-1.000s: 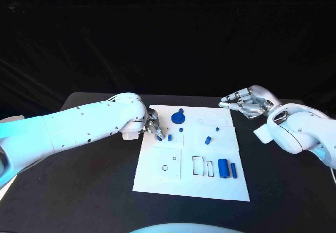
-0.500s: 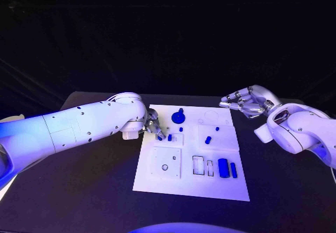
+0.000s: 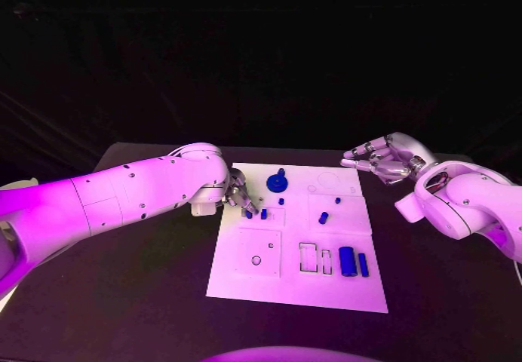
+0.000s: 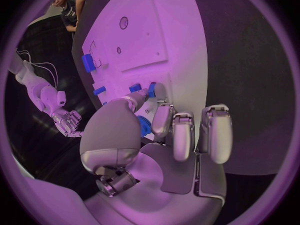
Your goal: Assemble the parts on the task board
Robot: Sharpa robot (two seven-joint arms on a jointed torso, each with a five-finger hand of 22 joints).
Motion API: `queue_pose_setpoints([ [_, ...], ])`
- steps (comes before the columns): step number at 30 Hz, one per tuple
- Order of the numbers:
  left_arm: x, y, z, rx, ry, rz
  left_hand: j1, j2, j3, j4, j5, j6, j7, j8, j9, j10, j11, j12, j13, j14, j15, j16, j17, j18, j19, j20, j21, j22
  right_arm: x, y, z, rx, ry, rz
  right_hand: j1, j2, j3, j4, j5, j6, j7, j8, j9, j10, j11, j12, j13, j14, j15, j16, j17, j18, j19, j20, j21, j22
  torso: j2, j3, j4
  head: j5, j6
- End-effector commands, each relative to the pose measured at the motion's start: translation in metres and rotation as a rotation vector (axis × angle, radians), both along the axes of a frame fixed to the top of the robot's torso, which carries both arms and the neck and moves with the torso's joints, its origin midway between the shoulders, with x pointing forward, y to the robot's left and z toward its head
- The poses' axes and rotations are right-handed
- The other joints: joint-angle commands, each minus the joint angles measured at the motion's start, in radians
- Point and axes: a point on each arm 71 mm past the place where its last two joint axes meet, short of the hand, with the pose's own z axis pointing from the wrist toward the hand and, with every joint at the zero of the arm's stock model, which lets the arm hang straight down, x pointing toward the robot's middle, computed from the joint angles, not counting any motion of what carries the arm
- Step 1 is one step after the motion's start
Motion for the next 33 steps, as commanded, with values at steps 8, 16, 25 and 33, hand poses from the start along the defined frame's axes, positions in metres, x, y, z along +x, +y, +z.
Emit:
queue_pose_setpoints([
  [8,-0.005,-0.0019,-0.0123,0.031,0.072,-0.028,-0.015,0.002,-0.008,0.002,-0.003,-0.002,0.004,-0.004,-0.002,0.01,0.0,0.008,0.005,0.103,-0.005,0.003,0.263,-0.015,0.078,-0.007,0.007,0.209,-0.001,0.0015,-0.0004,-0.008,0.002,0.016,0.012,-0.001,-0.006,0.002,0.006,0.002,0.0,0.003,0.001,-0.006,0.001,-0.003,0.095,0.093,0.002,-0.005,0.221,0.011,0.05,0.005,-0.004,0.158,0.0,-0.0004,-0.0002,-0.002,-0.002],
  [16,-0.0055,-0.0021,-0.013,0.038,0.083,-0.037,-0.03,-0.008,-0.037,0.012,-0.004,0.006,0.002,-0.002,-0.003,0.015,-0.002,0.013,0.013,0.103,-0.006,0.003,0.263,-0.017,0.08,-0.007,0.011,0.213,-0.001,0.0016,-0.0005,-0.008,0.003,0.017,0.012,-0.001,-0.006,0.002,0.006,0.002,0.0,0.003,0.001,-0.006,0.001,-0.003,0.095,0.093,0.002,-0.005,0.221,0.011,0.05,0.005,-0.004,0.158,0.0,-0.0007,0.0008,-0.002,-0.004],
  [25,-0.0054,-0.0011,-0.0132,0.04,0.085,-0.036,-0.043,-0.017,-0.082,0.027,-0.005,0.012,0.001,-0.002,-0.005,0.018,-0.002,0.015,0.017,0.103,-0.006,0.003,0.263,-0.017,0.081,-0.007,0.013,0.216,-0.001,0.0015,-0.0006,-0.008,0.003,0.017,0.012,-0.001,-0.008,0.002,0.009,0.003,0.0,0.003,0.001,-0.006,0.001,-0.003,0.095,0.093,0.002,-0.005,0.221,0.011,0.05,0.005,-0.004,0.158,0.0,-0.0006,0.0003,-0.003,-0.004],
  [33,-0.0051,-0.0004,-0.0128,0.037,0.079,-0.031,-0.055,-0.019,-0.163,0.053,-0.006,0.019,0.001,-0.003,-0.009,0.021,-0.002,0.017,0.023,0.103,-0.006,0.003,0.263,-0.018,0.082,-0.007,0.015,0.219,-0.0009,0.0014,-0.0006,-0.008,0.003,0.016,0.012,-0.001,-0.008,0.002,0.009,0.003,0.0,0.003,0.001,-0.006,0.001,-0.003,0.095,0.093,0.002,-0.005,0.221,0.011,0.05,0.005,-0.004,0.158,0.0,-0.0004,0.0,-0.003,-0.004],
])
